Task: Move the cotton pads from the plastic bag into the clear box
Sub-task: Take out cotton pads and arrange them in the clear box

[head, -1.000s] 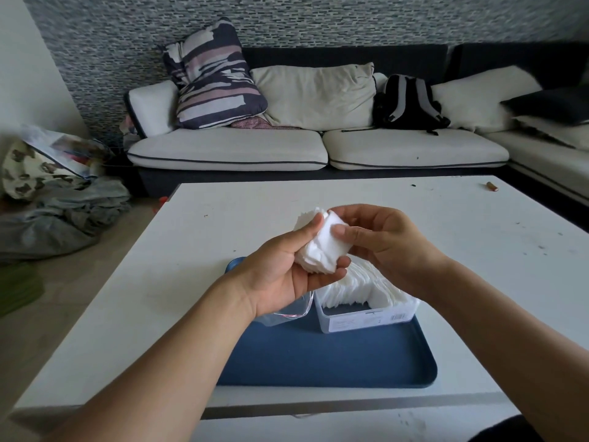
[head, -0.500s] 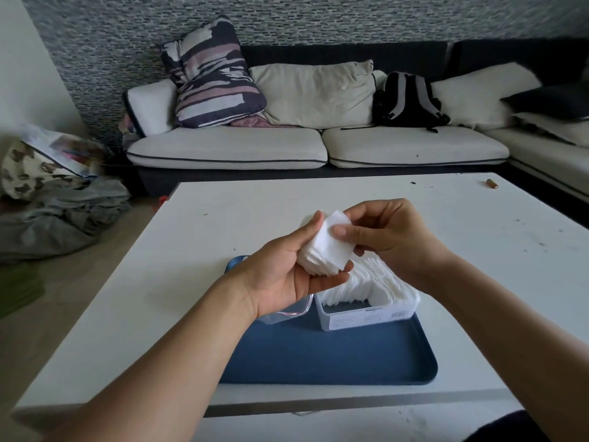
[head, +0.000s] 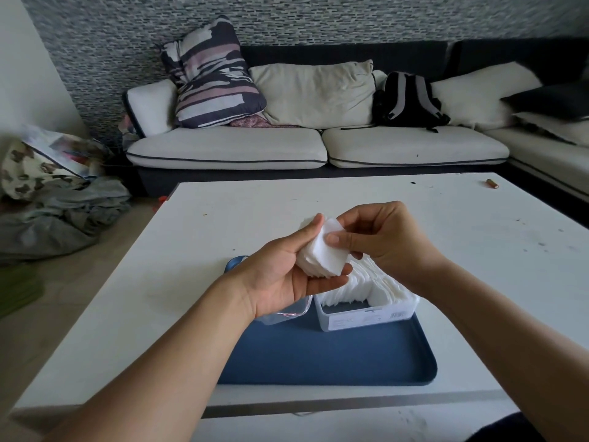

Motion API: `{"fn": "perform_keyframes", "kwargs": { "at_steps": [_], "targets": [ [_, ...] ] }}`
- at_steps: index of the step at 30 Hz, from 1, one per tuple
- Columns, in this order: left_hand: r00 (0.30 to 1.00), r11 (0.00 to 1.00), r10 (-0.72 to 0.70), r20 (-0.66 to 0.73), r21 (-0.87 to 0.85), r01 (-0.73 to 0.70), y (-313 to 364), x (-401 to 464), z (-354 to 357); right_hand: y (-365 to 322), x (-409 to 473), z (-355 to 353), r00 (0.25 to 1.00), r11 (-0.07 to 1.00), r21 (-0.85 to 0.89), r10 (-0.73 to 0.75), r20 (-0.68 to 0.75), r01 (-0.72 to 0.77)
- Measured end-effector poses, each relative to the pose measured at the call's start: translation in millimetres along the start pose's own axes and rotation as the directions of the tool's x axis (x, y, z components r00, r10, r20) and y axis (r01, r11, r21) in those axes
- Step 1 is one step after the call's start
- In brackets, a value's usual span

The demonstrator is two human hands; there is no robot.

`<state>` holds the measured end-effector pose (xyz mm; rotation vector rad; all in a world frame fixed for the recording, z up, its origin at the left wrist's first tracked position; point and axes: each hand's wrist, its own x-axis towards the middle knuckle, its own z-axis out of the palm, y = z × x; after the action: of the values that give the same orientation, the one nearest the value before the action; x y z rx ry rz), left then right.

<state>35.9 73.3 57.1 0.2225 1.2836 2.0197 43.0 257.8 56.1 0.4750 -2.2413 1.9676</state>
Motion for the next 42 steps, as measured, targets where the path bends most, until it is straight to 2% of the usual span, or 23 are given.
{"fn": "perform_keyframes", "kwargs": {
  "at_steps": [3, 5, 7, 9, 11, 13, 14, 16, 17, 20, 22, 24, 30, 34, 36, 38, 40, 42],
  "targets": [
    [1.0, 1.0, 0.004, -0.002, 0.008, -0.004, -1.2, 0.4, -1.7, 1.5, -0.2, 1.4, 1.0, 0.998, -0.057, -0.013, -0.025, 0.012],
    [1.0, 1.0, 0.003, -0.019, 0.011, -0.002, -1.8, 0.7, -3.5, 1.5, -0.2, 2.3, 0.998, 0.976, -0.216, -0.044, -0.047, 0.033],
    [1.0, 1.0, -0.013, -0.014, 0.028, 0.013, -0.9, 0.2, -5.2, -0.5, -0.5, 1.4, 1.0, 0.941, -0.337, -0.023, -0.007, 0.02],
    [0.998, 0.997, -0.044, 0.041, 0.058, 0.042, 0.3, -2.3, -5.3, -4.4, -2.5, -1.5, 0.985, 0.967, -0.245, 0.103, 0.139, -0.067],
    [0.994, 0.992, -0.061, 0.09, 0.118, 0.05, 0.3, -3.3, -4.3, -4.8, -5.7, -2.5, 0.937, 0.979, -0.128, 0.191, 0.294, -0.16],
    [0.995, 0.986, -0.069, 0.067, 0.153, 0.058, 0.0, -0.6, -2.1, -5.9, -6.7, 0.2, 0.925, 0.98, -0.095, 0.199, 0.325, -0.177],
    [0.998, 0.989, -0.067, 0.013, 0.135, 0.064, 0.3, 1.1, 0.9, -6.5, -6.8, 1.8, 0.936, 0.982, -0.083, 0.184, 0.3, -0.167],
    [0.983, 0.996, 0.02, -0.18, 0.089, -0.003, -1.0, 6.8, 6.9, -5.8, -5.9, 4.2, 0.968, 0.987, -0.053, 0.159, 0.193, -0.151],
    [0.946, 0.993, 0.103, -0.307, 0.094, -0.077, -3.7, 9.2, 11.0, -4.3, -5.5, 5.9, 0.98, 0.988, -0.03, 0.157, 0.123, -0.154],
    [0.747, 0.942, 0.296, -0.595, 0.053, -0.331, -12.7, 15.0, 30.0, -3.3, -7.2, 19.3, 0.982, 0.981, 0.042, 0.188, -0.013, -0.188],
    [0.672, 0.917, 0.318, -0.669, 0.036, -0.397, -16.2, 20.2, 37.1, -3.8, -9.5, 32.7, 0.976, 0.973, 0.071, 0.219, -0.001, -0.218],
    [0.642, 0.914, 0.325, -0.694, 0.057, -0.402, -17.5, 25.3, 37.8, -6.2, -10.9, 42.5, 0.966, 0.964, 0.07, 0.259, 0.004, -0.258],
    [0.67, 0.932, 0.313, -0.673, 0.081, -0.354, -17.9, 31.1, 38.1, -3.8, -10.1, 38.9, 0.946, 0.939, 0.133, 0.322, -0.027, -0.316],
    [0.698, 0.948, 0.272, -0.662, 0.057, -0.314, -18.2, 36.7, 34.3, 6.6, -5.4, 32.4, 0.951, 0.955, 0.009, 0.297, -0.091, -0.297],
    [0.706, 0.956, 0.265, -0.657, 0.083, -0.282, -19.1, 39.4, 34.1, 9.4, -5.6, 27.4, 0.938, 0.946, 0.002, 0.322, -0.127, -0.324],
    [0.716, 0.962, 0.264, -0.646, 0.128, -0.24, -20.2, 42.6, 33.6, 9.7, -5.8, 21.9, 0.928, 0.931, 0.055, 0.365, -0.075, -0.361],
    [0.756, 0.971, 0.239, -0.609, 0.157, -0.18, -21.9, 44.3, 33.8, 9.7, -5.3, 11.3, 0.906, 0.903, 0.086, 0.423, -0.004, -0.421],
    [0.766, 0.938, 0.301, -0.568, 0.319, -0.133, -26.2, 50.9, 28.9, 10.7, 0.2, -8.2, 0.862, 0.861, 0.084, 0.505, -0.037, -0.501]
  ]
}}
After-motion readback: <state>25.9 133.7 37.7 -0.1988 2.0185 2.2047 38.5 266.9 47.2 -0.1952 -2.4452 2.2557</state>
